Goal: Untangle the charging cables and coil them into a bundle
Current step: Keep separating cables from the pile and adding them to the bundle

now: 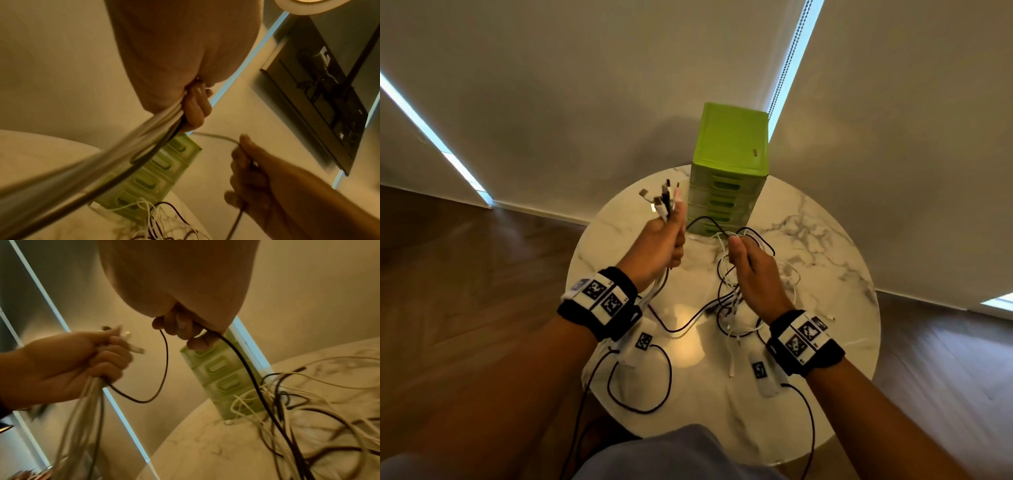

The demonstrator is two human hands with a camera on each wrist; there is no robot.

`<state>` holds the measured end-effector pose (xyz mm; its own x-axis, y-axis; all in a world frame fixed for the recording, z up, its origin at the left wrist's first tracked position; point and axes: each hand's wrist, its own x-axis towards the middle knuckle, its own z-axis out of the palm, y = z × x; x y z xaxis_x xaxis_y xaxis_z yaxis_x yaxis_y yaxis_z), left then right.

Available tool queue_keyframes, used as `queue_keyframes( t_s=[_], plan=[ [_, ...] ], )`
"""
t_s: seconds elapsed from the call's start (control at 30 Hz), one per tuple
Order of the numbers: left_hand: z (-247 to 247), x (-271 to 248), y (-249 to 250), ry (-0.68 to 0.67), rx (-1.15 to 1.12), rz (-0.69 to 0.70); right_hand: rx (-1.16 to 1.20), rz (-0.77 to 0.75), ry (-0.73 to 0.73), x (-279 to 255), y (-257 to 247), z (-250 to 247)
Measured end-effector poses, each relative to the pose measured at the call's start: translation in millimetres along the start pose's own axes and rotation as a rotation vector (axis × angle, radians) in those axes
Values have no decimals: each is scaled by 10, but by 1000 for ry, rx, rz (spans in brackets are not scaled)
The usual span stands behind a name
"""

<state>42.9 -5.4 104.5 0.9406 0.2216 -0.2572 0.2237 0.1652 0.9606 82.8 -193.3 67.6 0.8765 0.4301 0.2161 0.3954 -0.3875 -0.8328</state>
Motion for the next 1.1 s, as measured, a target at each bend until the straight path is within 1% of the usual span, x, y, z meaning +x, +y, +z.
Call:
queue_keyframes(
  t_s=[0.1,0.2,0.27,0.37,0.43,0.53,0.6,0.7,0.73,0.8,0.87,0.93,1.0,1.03,1.1],
  plan=[
    [135,-20,-58,-39,26,-39,33,-58,-124,-22,-224,82],
    [171,-36,-73,-35,66,3,40,-72,-230,-53,-283,124],
    [146,-24,-62,29,72,43,40,-23,-331,-69,-212,107],
    [-5,48,20,151,-17,92,73,127,-529,-141,63,66],
    [-146,94,107,184,-59,147,47,153,-572,-218,341,28],
    [-328,120,214,214,-67,212,0,201,-536,-300,675,-78],
    [-383,108,245,241,-72,242,-100,230,-501,-293,780,-157],
    [-353,62,242,247,-94,269,-242,245,-346,-187,849,-250],
    [-330,42,229,242,-97,277,-241,246,-282,-128,831,-266],
    [-265,15,185,216,-69,288,-164,231,-168,-6,711,-290],
    [-175,4,125,164,-19,285,-94,201,-117,119,516,-304],
    [-75,-1,66,121,15,267,-18,185,-153,213,294,-287],
    [9,-6,14,107,75,252,54,167,-226,266,93,-247],
    [38,-6,-8,106,121,247,81,152,-260,276,9,-230],
    [88,-30,-27,62,158,242,148,139,-314,282,-103,-212]
  ],
)
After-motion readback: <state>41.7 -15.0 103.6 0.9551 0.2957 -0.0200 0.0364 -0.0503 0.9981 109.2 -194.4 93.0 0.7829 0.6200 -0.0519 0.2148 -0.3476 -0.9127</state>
